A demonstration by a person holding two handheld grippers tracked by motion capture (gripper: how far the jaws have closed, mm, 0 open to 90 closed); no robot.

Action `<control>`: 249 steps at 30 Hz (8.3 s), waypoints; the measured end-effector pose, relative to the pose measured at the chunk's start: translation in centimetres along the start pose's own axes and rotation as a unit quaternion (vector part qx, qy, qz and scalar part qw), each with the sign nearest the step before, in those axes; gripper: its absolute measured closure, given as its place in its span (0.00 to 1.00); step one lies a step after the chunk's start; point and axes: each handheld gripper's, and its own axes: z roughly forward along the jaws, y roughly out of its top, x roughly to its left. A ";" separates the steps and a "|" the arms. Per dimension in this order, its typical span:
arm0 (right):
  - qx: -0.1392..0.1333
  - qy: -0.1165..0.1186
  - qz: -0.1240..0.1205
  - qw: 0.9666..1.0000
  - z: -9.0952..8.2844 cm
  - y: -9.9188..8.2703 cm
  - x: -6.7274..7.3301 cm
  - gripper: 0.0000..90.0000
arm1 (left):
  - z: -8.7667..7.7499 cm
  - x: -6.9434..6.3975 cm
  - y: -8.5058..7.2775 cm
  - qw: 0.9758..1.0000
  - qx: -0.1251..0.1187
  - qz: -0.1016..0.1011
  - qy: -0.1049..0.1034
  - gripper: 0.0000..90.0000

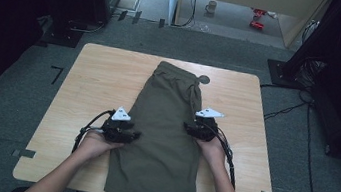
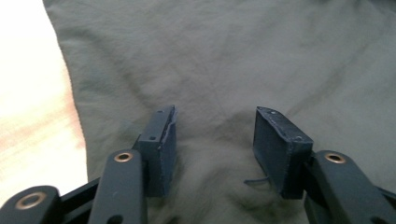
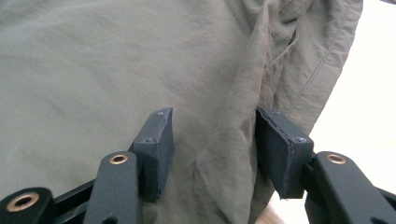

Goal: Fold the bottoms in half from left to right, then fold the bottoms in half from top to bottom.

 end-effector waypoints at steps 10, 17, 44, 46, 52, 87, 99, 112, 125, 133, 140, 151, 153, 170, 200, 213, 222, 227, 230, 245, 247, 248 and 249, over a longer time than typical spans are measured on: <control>0.014 0.012 -0.015 1.000 -1.3 -0.9 1.6 0.53 | -1.6 -2.0 -1.6 1.000 0.016 0.004 -0.018 0.50; 0.024 0.022 -0.025 0.999 -2.3 -1.6 2.9 0.52 | -2.7 -3.2 -2.9 0.999 0.021 0.012 -0.025 0.48; -0.010 0.020 -0.013 1.000 -4.4 0.3 2.5 0.43 | -4.4 0.3 -1.0 0.999 -0.040 -0.010 -0.016 0.54; -0.018 0.022 -0.004 1.000 -4.3 0.6 2.3 0.43 | -4.3 0.9 -0.5 0.999 -0.043 -0.007 -0.014 0.54; -0.012 0.035 0.022 0.999 -3.6 1.7 1.1 0.43 | -3.7 2.6 1.6 1.000 -0.029 -0.010 -0.003 0.51; -0.012 0.025 0.072 0.997 1.1 8.5 -4.5 0.41 | 2.6 10.0 11.7 0.999 -0.024 -0.026 -0.021 0.52; -0.008 0.014 0.073 0.997 3.7 10.5 -3.9 0.34 | 5.1 11.7 12.7 0.997 -0.031 -0.073 -0.016 0.51; 0.038 -0.018 0.084 0.996 6.0 8.9 -4.8 0.25 | 8.0 11.4 11.7 0.997 0.001 -0.070 -0.013 0.45; 0.042 -0.009 0.071 0.997 6.9 7.4 -5.1 0.36 | 9.1 10.7 11.3 0.999 0.005 -0.049 -0.020 0.42; 0.012 -0.018 0.057 0.998 6.7 6.6 -4.9 0.54 | 9.5 10.6 11.5 0.999 -0.001 -0.051 -0.015 0.51; 0.002 -0.010 0.082 0.997 6.6 6.4 -5.5 0.65 | 9.5 10.6 11.4 0.997 0.002 -0.078 -0.028 0.72; 0.024 0.013 0.117 0.993 6.4 7.0 -5.8 0.86 | 8.8 10.0 11.9 0.996 0.011 -0.078 -0.028 0.89; 0.034 0.017 0.127 0.991 6.3 7.3 -5.9 0.88 | 8.8 9.9 11.9 0.997 0.010 -0.075 -0.027 0.89; 0.049 0.014 0.123 0.991 6.2 8.2 -5.8 0.90 | 8.4 10.2 12.2 0.996 -0.002 -0.080 -0.029 0.90; -0.122 -0.030 0.041 0.991 -0.9 18.4 -5.9 0.90 | 1.1 11.1 21.2 0.988 -0.151 -0.026 0.003 0.90; -0.082 -0.005 0.035 0.996 -0.9 16.1 -4.1 0.90 | -0.3 9.7 18.1 0.994 -0.111 -0.002 -0.010 0.89; -0.086 0.006 0.017 0.996 -2.6 14.1 -2.0 0.89 | -2.2 7.8 15.7 0.994 -0.109 0.018 -0.014 0.89; -0.091 0.005 0.000 0.996 -3.7 13.1 -0.9 0.89 | -3.0 6.8 14.5 0.993 -0.110 0.035 -0.016 0.88; -0.095 0.006 -0.007 0.995 -4.3 12.4 -0.3 0.89 | -3.4 6.2 13.9 0.993 -0.112 0.037 -0.019 0.88; -0.100 0.024 -0.023 0.994 -7.4 8.6 2.5 0.88 | -5.8 2.4 9.8 0.991 -0.118 0.056 -0.027 0.88; -0.100 0.028 -0.025 0.994 -7.7 7.9 2.8 0.88 | -6.0 1.9 9.1 0.991 -0.121 0.058 -0.026 0.88; -0.101 0.030 -0.025 0.994 -7.9 7.5 3.1 0.88 | -6.0 1.6 8.8 0.990 -0.121 0.061 -0.024 0.88; -0.100 0.032 -0.027 0.994 -8.0 7.2 3.2 0.88 | -6.1 1.3 8.4 0.990 -0.121 0.064 -0.024 0.88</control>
